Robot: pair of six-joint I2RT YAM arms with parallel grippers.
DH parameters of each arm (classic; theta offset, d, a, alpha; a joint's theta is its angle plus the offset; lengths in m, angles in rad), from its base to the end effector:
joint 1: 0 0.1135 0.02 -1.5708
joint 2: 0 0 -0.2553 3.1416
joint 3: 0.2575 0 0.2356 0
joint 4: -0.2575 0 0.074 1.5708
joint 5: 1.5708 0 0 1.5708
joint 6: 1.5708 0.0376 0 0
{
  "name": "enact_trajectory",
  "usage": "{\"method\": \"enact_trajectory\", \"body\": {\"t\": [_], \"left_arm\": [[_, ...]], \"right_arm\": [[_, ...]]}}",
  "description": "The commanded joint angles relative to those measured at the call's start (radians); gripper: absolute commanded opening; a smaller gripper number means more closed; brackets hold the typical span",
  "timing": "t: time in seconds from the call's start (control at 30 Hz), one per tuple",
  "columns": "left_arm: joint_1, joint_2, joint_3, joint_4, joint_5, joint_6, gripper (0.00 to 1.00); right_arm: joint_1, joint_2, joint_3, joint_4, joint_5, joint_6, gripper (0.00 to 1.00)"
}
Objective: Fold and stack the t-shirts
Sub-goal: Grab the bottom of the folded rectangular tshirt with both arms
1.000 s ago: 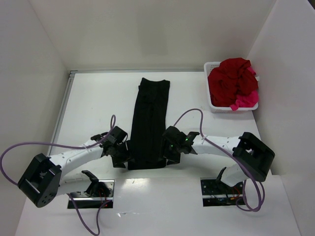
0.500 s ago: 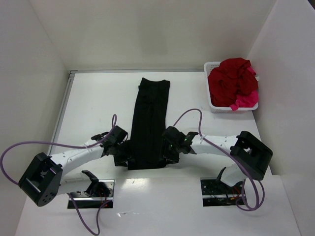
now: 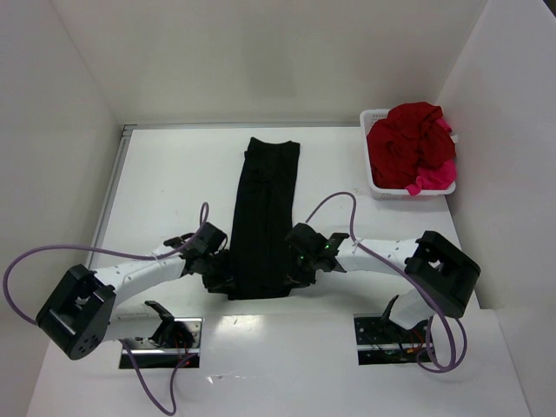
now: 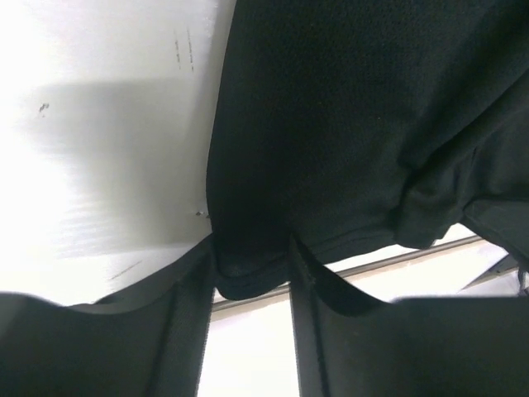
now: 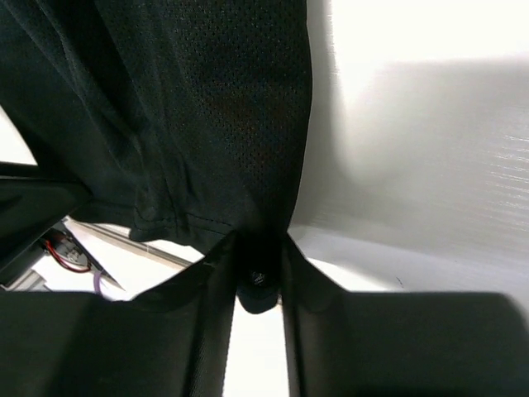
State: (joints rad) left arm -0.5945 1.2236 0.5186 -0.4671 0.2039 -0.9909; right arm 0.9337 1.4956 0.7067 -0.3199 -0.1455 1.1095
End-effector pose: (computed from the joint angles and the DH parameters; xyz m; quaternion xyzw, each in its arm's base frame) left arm 0.1519 -0.1119 0.1495 -0.1722 0.9600 -0.2103 0.0672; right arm 0.1464 0.2070 0.1491 0.0687 0.9686 0.2317 0.0588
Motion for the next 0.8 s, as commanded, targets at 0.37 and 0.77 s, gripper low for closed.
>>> {"method": "enact_trajectory", "body": {"t": [0.37, 0.77], "left_arm": [[-0.004, -0.082, 0.058, -0.063, 0.031, 0.055, 0.00], [0.005, -0.093, 0.311, -0.168, 0.055, 0.159, 0.00]], "right_arm": [[0.010, -0.054, 0.069, -0.004, 0.046, 0.016, 0.00], [-0.091, -0.267, 0.128, -0.097, 0.058, 0.003, 0.00]]}}
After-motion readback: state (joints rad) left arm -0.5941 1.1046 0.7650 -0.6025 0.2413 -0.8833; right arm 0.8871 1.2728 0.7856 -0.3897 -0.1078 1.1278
